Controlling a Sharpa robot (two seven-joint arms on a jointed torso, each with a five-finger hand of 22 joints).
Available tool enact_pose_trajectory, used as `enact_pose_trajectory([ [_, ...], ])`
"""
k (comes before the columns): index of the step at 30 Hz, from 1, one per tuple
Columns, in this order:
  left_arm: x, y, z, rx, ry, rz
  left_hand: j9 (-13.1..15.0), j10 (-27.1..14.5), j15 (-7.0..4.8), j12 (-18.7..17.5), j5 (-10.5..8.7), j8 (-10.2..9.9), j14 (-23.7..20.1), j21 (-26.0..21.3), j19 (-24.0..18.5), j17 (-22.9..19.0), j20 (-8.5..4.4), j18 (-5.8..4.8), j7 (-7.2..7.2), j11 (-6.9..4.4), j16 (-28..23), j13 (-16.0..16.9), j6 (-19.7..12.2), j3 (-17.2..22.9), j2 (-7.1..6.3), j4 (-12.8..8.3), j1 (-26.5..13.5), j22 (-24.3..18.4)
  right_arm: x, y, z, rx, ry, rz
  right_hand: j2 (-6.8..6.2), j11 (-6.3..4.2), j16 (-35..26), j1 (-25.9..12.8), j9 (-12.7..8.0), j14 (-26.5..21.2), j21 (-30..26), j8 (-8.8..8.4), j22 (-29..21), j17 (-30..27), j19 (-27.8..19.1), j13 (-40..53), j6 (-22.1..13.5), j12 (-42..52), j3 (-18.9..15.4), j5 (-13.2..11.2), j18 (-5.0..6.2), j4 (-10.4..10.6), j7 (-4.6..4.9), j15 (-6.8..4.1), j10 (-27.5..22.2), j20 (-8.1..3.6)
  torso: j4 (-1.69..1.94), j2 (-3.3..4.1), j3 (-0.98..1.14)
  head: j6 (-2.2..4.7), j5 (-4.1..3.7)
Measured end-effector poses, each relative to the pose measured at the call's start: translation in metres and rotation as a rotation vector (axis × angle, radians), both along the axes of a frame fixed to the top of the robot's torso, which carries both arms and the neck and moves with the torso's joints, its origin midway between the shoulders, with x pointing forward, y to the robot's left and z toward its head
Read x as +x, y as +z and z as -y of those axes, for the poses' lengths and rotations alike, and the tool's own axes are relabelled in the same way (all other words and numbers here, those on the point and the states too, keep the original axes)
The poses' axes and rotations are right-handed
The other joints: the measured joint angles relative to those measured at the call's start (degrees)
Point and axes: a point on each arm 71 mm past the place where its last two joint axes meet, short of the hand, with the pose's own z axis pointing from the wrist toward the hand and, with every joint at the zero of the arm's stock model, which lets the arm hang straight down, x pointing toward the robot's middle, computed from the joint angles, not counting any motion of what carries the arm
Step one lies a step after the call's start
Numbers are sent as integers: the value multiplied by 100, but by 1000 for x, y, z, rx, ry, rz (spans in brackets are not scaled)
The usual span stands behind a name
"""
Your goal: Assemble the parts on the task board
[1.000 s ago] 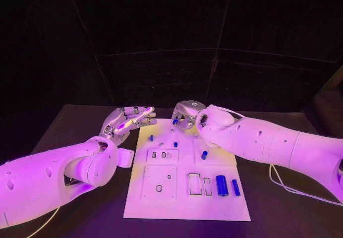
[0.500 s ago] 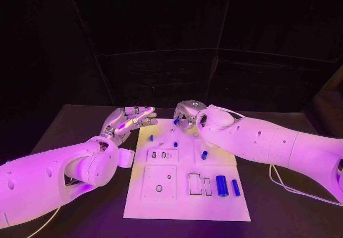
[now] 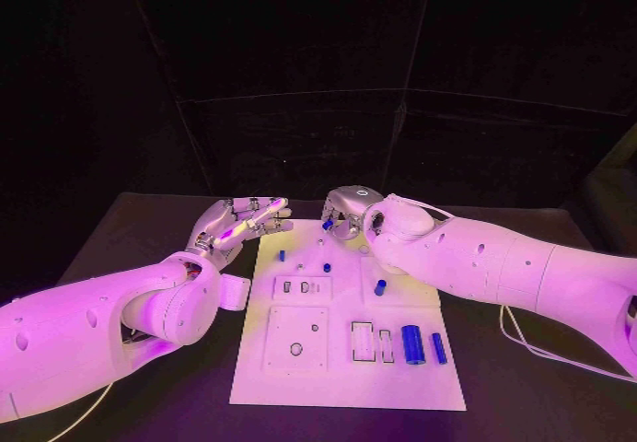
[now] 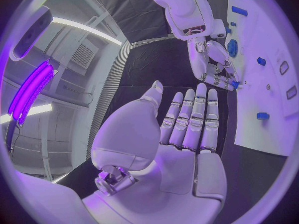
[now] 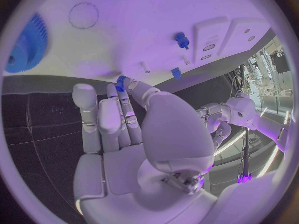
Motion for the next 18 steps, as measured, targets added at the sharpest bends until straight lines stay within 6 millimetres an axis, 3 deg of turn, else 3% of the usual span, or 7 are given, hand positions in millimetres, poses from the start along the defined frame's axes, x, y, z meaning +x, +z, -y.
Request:
enact_pose_trajectory([
  [18, 0, 0, 0, 1, 1, 0, 0, 0, 0, 0, 0, 0, 0, 0, 0, -1, 0, 0, 0, 0, 0, 0, 0, 0, 0, 0, 0, -4, -2, 0, -2, 18, 18, -10, 0, -25, 0, 0, 5, 0, 0, 0, 2, -9, 0, 13, 0, 9, 15, 0, 0, 15, 0, 0, 25, 0, -5, 5, 1, -9, 9],
])
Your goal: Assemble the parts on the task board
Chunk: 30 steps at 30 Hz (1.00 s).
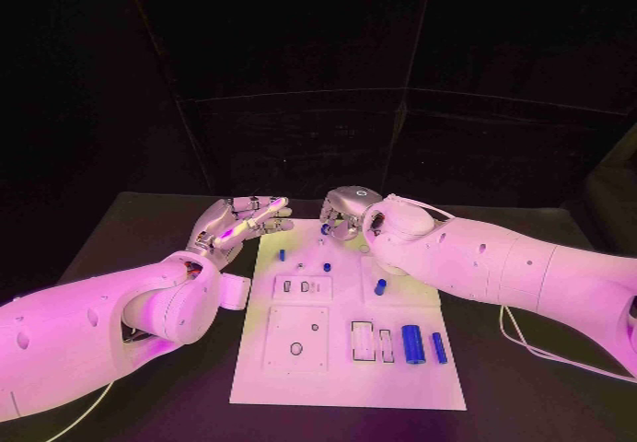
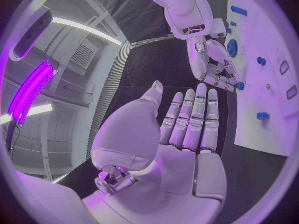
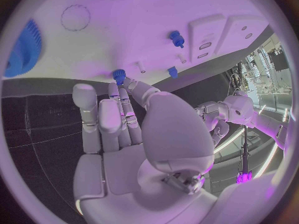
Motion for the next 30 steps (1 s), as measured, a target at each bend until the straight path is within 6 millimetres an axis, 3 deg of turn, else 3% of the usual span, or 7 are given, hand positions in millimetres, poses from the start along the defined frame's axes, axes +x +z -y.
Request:
enact_pose_trajectory([
  [12, 1, 0, -1, 2, 3, -1, -2, 0, 0, 0, 0, 0, 0, -27, 0, 5, 0, 0, 0, 0, 0, 0, 0, 0, 0, 0, 0, -6, -3, 2, 21, 13, -28, 7, -169, 125, -101, -79, -6, 20, -233, 0, -506, -229, -318, -47, -279, -49, -80, -72, 0, 113, 49, 82, -392, 71, -1, -1, 1, 32, -9],
  [17, 1, 0, -5, 4, 9, -2, -5, 0, 0, 0, 0, 0, 0, -26, 0, 5, 0, -1, 0, 0, 0, 0, 0, 0, 20, 0, 20, -7, -15, 6, 54, 48, -52, 1, -396, -5, 72, -305, 11, 13, -82, 27, -222, -19, -197, 143, -257, 421, -330, -59, -1, 363, 28, 75, 269, 59, -24, -7, 7, 77, -14],
  [19, 1, -1, -6, 5, 11, -2, -5, 0, 0, 0, 0, 0, 0, -26, 0, 5, 0, -1, 0, 0, 0, 0, 0, 0, 20, 0, 20, -12, -19, 10, 67, 72, -71, -9, -516, -105, 217, -485, 15, 0, 48, 38, -14, 162, -56, 322, -269, 744, -600, 58, -1, 514, -71, -27, 663, -4, -46, -12, 10, 96, -12],
  [21, 1, -1, -6, 6, 12, -2, -5, 0, 0, 0, 0, 0, 0, -26, 0, 5, 0, -1, 0, 0, 0, 0, 0, 1, 20, -1, 20, -12, -22, 14, 80, 99, -93, -22, -504, -214, 374, -634, 26, 1, 167, 89, 158, 344, 71, 762, -345, 1304, -1092, 273, -4, 766, -163, -106, 851, -129, -65, -16, 13, 110, -12],
  [23, 2, -1, -7, 7, 14, -3, -5, 0, 20, 0, 0, 0, -20, -26, 0, 5, 0, -2, 0, 0, 0, 0, 0, 16, 20, -16, 20, -12, -23, 16, 92, 116, -118, -39, -485, -252, 626, -744, 28, 10, 361, 135, 489, 669, 257, 1358, -409, 1989, -1562, 479, -144, 1017, -179, -136, 903, -169, -86, -18, 19, 129, -14],
  [27, 2, -1, -8, 8, 15, -3, -4, 0, 17, 0, 0, 0, -23, -48, 0, 4, 0, -2, 0, 0, 0, 0, 0, 0, 20, -32, 20, -19, -22, 15, 113, 121, -169, -76, -265, -245, 1235, -516, 38, 10, 708, 291, 1066, 1444, 517, 3768, -583, 4330, -2322, 577, -229, 1340, -159, -136, 673, -146, -120, -19, 32, 155, -20],
  [30, 2, -1, -7, 8, 14, -3, -4, 0, -1, 0, 0, 0, -42, -48, 0, 4, 0, -2, 0, 0, 0, 0, 0, 0, 20, -32, 20, -26, -19, 12, 124, 115, -204, -105, -197, -193, 1557, -264, 38, 10, 892, 371, 1376, 1544, 649, 5167, -693, 5626, -2619, 577, -236, 1475, -131, -136, 729, -110, -131, -19, 42, 171, -35],
])
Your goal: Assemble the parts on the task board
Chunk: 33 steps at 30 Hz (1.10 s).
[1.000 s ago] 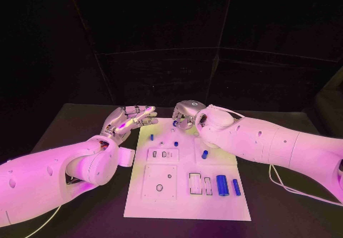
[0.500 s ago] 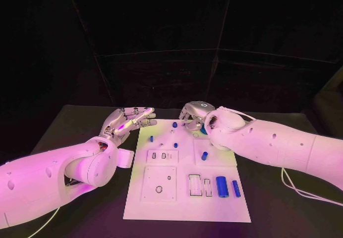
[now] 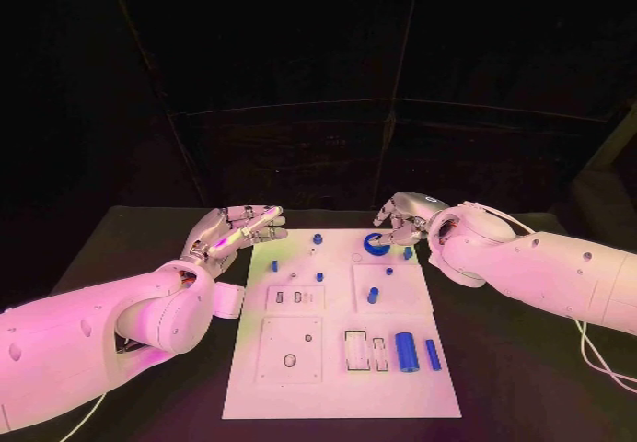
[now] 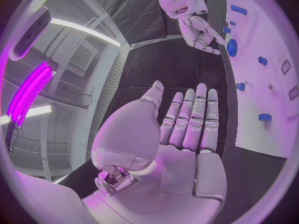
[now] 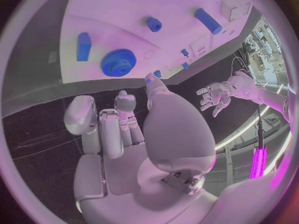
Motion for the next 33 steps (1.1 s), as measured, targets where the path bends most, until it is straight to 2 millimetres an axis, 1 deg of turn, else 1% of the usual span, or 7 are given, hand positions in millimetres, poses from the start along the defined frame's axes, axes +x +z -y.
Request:
enact_pose_trajectory([
  [1, 0, 0, 0, 0, 0, 0, 0, 0, 0, 0, 0, 0, 0, 0, 0, 0, 0, 0, 0, 0, 0, 0, 0, 0, 0, 0, 0, 0, 1, -1, 3, -2, -10, -11, 36, 7, 59, 46, 0, 0, 39, 4, 64, 4, 21, 264, -24, 242, -49, 0, -80, 18, 20, 0, 59, 20, -3, 0, 3, 2, -3],
  [7, 1, -1, 0, 1, 0, -1, 0, 0, 0, 0, 0, 0, 0, 0, 0, 0, 0, 0, 0, 0, 0, 0, 0, 0, 0, 0, 0, 0, 7, -6, 11, -17, -41, -52, 158, 63, 206, 244, -4, 0, 169, 94, 296, 4, 70, 1140, -146, 1010, -215, 0, -81, 71, 69, 44, 247, 70, -10, 7, 10, -8, -25],
  [8, 2, -1, 1, 1, -1, -1, 0, 0, 0, 0, 0, 0, 0, 0, 0, -1, 0, 0, 0, 0, 0, 0, 0, 0, 0, 0, 0, 0, 7, -6, 10, -21, -41, -58, 167, 71, 235, 310, -8, -1, 204, 117, 339, 4, 81, 1252, -170, 1107, -229, 0, -81, 58, 47, 45, 255, 80, -10, 8, 10, -14, -31],
  [10, 2, -1, 1, 1, -2, -2, 0, 0, 0, 0, 0, 0, 0, 0, 0, -1, 0, 0, 0, 0, 0, 0, 0, 0, 0, 0, 0, 0, 8, -8, 9, -28, -41, -71, 197, 71, 244, 348, -9, -21, 207, 133, 371, 4, 90, 1325, -200, 1168, -244, 0, -81, 42, 76, 65, 255, 90, -7, 8, 7, -22, -40],
  [14, 2, -1, 2, 1, -3, -3, 1, 0, 0, 0, 0, 0, 0, 0, 0, -1, 0, 0, 0, 0, 0, 0, 0, 0, 0, 0, 0, -5, 9, -9, 7, -44, -35, -92, 206, 71, 244, 408, -9, -1, 207, 133, 389, 3, 90, 1390, -200, 1198, -260, 0, -80, 26, 77, 86, 255, 90, 1, 10, 3, -35, -44],
  [27, 3, -2, 1, 2, -3, -6, 1, 0, 0, 0, 0, 0, 0, -22, 0, 4, 0, 0, 0, 0, 0, 0, 0, 17, 23, -16, 23, -4, 8, -11, -2, -76, -12, -105, 268, 83, 307, 470, -9, -1, 294, 228, 517, 2, 132, 1704, -200, 1475, -291, 22, -80, 26, 76, 86, 430, 89, 1, 7, -3, -43, -47],
  [33, 3, -2, 1, 2, -4, -7, 1, 0, 1, 0, 0, 0, 1, -22, 0, 4, 0, 0, 0, 0, 0, -5, 0, 2, 23, -32, 23, -10, 10, -12, -6, -91, -8, -101, 342, 92, 338, 544, -9, -1, 318, 265, 567, 2, 151, 1807, -200, 1562, -307, 43, -79, 10, 76, 86, 480, 108, 1, 7, -3, -53, -60],
])
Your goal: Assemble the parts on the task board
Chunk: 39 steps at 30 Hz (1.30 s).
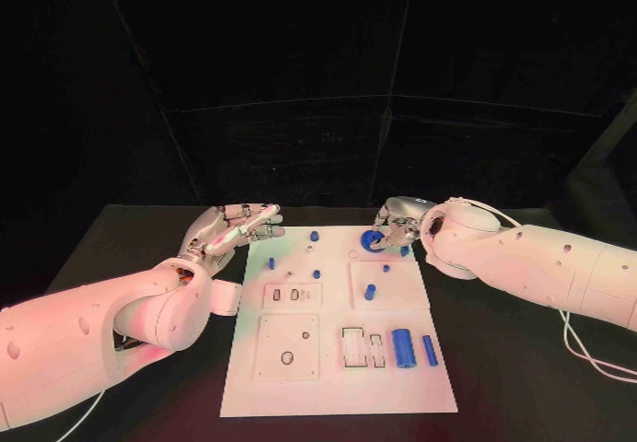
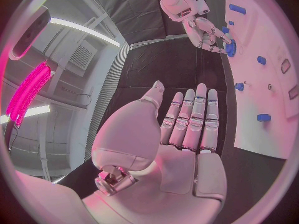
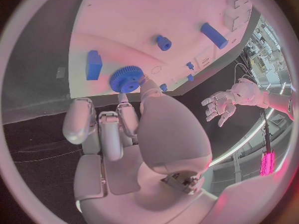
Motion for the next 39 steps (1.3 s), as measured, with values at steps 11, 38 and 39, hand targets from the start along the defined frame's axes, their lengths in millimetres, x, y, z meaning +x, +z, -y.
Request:
enact_pose_trajectory([
  [11, 0, 0, 0, 0, -2, -2, 0, 0, 0, 0, 0, 0, 0, 0, 0, -1, 0, 0, 0, 0, 0, 0, 0, 0, 0, 0, 0, 0, 2, -1, -6, -33, 6, 6, 220, -41, 35, 220, 5, 0, 67, 102, 94, 0, 50, 101, 42, 92, 117, -56, -92, -148, -42, 0, 40, -11, 3, 1, 0, -20, -8],
  [38, 1, -1, 1, -1, -10, -8, 1, 0, 0, -4, 0, 0, 0, 0, 0, -2, 0, 0, 0, 0, 0, 1, 0, 0, -5, 0, 5, 0, -5, 3, -23, -92, 50, 58, 249, -62, 67, 521, -10, 0, 176, 228, 278, -2, 113, 104, 242, 210, 648, -116, -89, -467, -44, 0, 144, -29, 3, 1, 3, -50, -7],
  [39, 1, -1, 1, -1, -10, -8, 1, 0, 0, -21, 0, 0, 0, 0, 0, 0, 0, 0, 0, 0, 0, 1, 0, 9, -22, -10, 22, -4, -8, 3, -25, -85, 55, 66, 249, -76, 67, 522, -11, 0, 176, 228, 291, -2, 113, 104, 242, 210, 676, -93, -89, -472, -44, 0, 158, -28, 3, 1, 3, -46, -2],
])
